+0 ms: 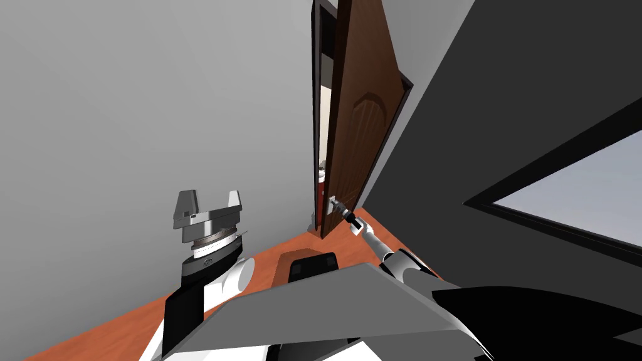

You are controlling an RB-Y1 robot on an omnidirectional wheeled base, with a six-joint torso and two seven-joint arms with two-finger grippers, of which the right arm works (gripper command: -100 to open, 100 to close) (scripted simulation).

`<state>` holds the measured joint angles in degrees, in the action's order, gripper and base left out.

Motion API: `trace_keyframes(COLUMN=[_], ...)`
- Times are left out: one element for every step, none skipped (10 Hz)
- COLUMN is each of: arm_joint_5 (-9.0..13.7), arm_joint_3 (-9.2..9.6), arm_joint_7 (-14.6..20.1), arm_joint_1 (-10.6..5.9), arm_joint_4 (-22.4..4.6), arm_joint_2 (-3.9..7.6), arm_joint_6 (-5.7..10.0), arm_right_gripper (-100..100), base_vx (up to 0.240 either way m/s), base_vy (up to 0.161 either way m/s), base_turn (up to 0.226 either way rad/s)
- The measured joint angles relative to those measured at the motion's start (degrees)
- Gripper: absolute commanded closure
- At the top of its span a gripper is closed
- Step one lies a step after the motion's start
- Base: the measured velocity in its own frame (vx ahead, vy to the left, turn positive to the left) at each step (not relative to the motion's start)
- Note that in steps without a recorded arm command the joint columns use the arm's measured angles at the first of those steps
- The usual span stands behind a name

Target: Pull the door open

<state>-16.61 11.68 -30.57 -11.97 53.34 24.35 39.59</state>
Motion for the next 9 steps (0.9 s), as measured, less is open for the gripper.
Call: trace_keyframes(arm_joint_5=[1.0,2.0,2.9,4.0,5.1,6.2,7.4,8.6,9.7], arm_joint_3=[-0.17,-0.15,-0.18,-0.28,-0.44,-0.59,-0.75,-0.92,-0.95], arm_joint_7=[1.3,2.8,4.2,5.5,7.0,8.6,10.1,11.6,13.2], arm_joint_1=[-0.06,-0.08,-0.22,-0.14,-0.30,-0.35,-0.63,-0.29,-0.52], arm_joint_4=[-0.3,0.0,0.0,0.3,-0.1,-0.2,-0.6,0.0,-0.3], arm_joint_2=[0.00,-0.04,-0.34,-0.38,-0.50,-0.61,-0.81,-0.96,-1.16], arm_joint_6=[0.12,-0.28,-0.69,-1.00,-1.04,-1.32,-1.40,-1.91,-2.00], arm_right_gripper=[100,100,100,100,100,100,100,100,100], base_vx=[-0.075,-0.080,-0.086,-0.084,-0.089,-0.086,-0.089,-0.095,-0.095], base_vy=[-0.101,-0.096,-0.071,-0.067,-0.076,-0.072,-0.094,-0.108,-0.097], base_turn=[0.154,0.133,0.139,0.143,0.158,0.160,0.154,0.149,0.158])
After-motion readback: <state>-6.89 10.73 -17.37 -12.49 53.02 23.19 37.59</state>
